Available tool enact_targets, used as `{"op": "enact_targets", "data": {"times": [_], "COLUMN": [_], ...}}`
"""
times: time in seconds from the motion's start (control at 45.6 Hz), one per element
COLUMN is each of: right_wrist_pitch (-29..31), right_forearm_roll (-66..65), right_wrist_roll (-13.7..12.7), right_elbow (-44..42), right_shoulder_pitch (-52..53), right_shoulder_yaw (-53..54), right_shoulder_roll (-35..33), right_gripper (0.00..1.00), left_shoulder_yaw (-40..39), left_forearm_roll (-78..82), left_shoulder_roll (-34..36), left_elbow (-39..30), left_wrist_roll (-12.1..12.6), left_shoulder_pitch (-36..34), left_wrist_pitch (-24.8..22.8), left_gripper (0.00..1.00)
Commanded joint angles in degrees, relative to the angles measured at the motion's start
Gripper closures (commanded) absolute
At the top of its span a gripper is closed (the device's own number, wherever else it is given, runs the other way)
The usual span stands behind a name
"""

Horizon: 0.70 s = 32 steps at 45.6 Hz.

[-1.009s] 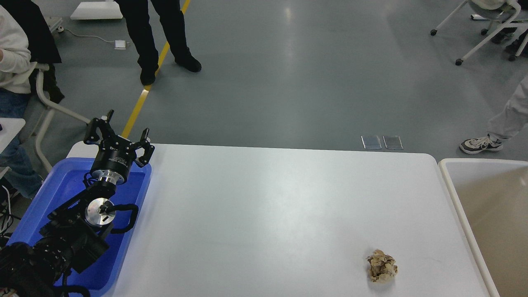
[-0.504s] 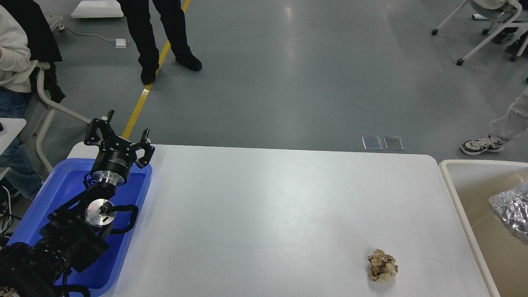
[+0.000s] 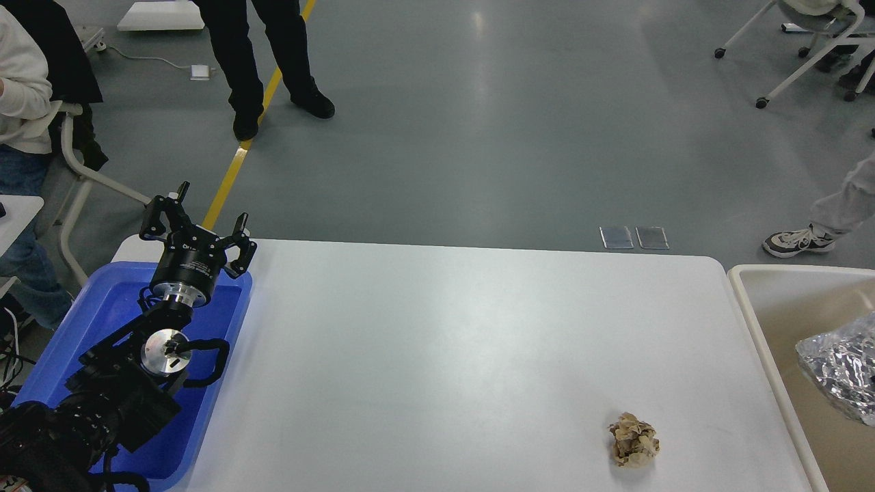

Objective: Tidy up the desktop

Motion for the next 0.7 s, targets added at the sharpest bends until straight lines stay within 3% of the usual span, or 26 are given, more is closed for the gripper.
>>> {"op": "enact_targets", "data": {"times": [0.0, 0.044, 0.066, 0.132, 0.175, 0.57, 0.68], "right_wrist_pitch": [-0.6, -1.6, -2.3, -4.6, -6.0, -5.8, -5.9], "right_forearm_roll": [-0.1, 0.0, 0.0, 0.0, 0.0, 0.0, 0.0], "right_wrist_roll": [0.0, 0.1, 0.1, 0.2, 0.2, 0.2, 0.8], "right_elbow": [-0.1, -0.1, -0.1, -0.1, -0.1, 0.5, 0.6], "right_shoulder_pitch": [0.2, 0.4, 0.5, 0.7, 1.0, 7.9, 10.7], "right_shoulder_yaw": [0.3, 0.4, 0.4, 0.7, 1.2, 8.3, 14.8], "right_shoulder_roll": [0.0, -0.1, -0.1, -0.3, -0.5, -2.0, -2.7], "right_gripper": [1.0, 1.0, 0.88, 0.32, 0.03, 0.0, 0.0], "left_shoulder_yaw": [0.0, 0.0, 0.1, 0.0, 0.1, 0.1, 0.1], "left_forearm_roll": [0.0, 0.0, 0.0, 0.0, 0.0, 0.0, 0.0], "left_shoulder_roll": [0.0, 0.0, 0.0, 0.0, 0.0, 0.0, 0.0], "left_elbow": [0.0, 0.0, 0.0, 0.0, 0.0, 0.0, 0.0], "left_wrist_roll": [0.0, 0.0, 0.0, 0.0, 0.0, 0.0, 0.0], "left_shoulder_pitch": [0.0, -0.1, 0.0, 0.0, 0.0, 0.0, 0.0], "left_wrist_pitch": [0.0, 0.0, 0.0, 0.0, 0.0, 0.0, 0.0], "left_gripper": [0.0, 0.0, 0.0, 0.0, 0.0, 0.0, 0.0]}}
